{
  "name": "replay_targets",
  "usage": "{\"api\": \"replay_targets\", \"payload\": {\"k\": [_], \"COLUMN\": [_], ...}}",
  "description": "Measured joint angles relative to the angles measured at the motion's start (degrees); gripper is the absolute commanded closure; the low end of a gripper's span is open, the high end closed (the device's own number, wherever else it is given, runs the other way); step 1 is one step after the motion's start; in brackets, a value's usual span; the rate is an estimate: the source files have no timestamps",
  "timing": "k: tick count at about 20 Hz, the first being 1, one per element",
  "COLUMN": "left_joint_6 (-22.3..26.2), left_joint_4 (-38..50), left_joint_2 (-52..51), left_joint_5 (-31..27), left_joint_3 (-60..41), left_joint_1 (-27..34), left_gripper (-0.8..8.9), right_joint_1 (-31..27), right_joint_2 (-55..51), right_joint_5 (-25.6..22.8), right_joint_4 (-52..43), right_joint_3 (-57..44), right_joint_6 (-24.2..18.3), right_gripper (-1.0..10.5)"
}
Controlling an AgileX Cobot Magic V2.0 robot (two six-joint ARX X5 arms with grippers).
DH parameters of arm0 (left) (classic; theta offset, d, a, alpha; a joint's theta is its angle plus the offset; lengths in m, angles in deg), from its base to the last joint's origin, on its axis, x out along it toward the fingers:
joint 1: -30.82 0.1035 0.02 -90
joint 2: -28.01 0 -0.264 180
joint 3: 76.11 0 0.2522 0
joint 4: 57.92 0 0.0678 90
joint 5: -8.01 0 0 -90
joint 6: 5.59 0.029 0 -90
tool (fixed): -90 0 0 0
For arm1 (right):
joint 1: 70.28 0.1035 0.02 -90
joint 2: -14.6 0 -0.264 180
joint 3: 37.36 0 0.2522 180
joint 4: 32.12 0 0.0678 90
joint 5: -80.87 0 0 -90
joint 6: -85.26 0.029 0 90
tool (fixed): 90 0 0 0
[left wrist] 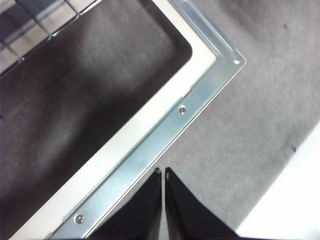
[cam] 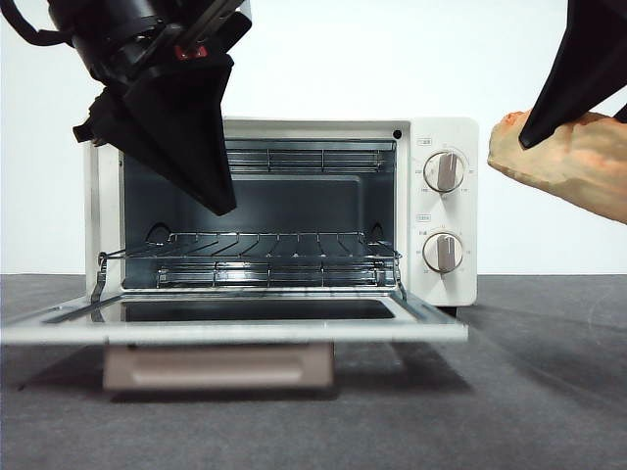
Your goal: The left arm flap open the oven, the right arm pick bread and place it into oven, the left arm flap close the oven
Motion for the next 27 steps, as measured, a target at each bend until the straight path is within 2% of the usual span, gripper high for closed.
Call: {"api": "replay_targets", "payload": {"k": [4, 10, 15, 20, 27], "left_joint_6": [-0.7, -1.3, -3.0, -4.8, -6.4], "left_joint_4": [0.9, 3.4, 6.2, 5.9, 2.2], "left_joint_2": [-2.4, -13.6, -25.2, -36.9, -46.8], "left_joint_5": [0.0, 0.0, -0.1, -0.1, 0.0], "left_joint_3": [0.0, -3.3, -15.5, -25.4, -27.0], "left_joint_1": [1.8, 6.8, 12.5, 17.4, 18.5], "left_gripper": [7.98, 7.98, 7.98, 7.99, 7.98], "right_joint_1": [0.0, 0.0, 0.8, 4.2, 6.6], "right_joint_2": [0.0, 2.9, 11.1, 22.1, 39.3], "right_joint_5": [0.3, 2.1, 3.2, 4.3, 2.6], "right_joint_4": [-0.1, -1.5, -5.2, -10.7, -15.8], "right_joint_3": [0.0, 2.0, 7.5, 11.4, 22.3], "right_joint_6": [0.0, 0.0, 0.0, 0.0, 1.6], "right_gripper": [7.3, 7.3, 7.3, 7.3, 7.3]}}
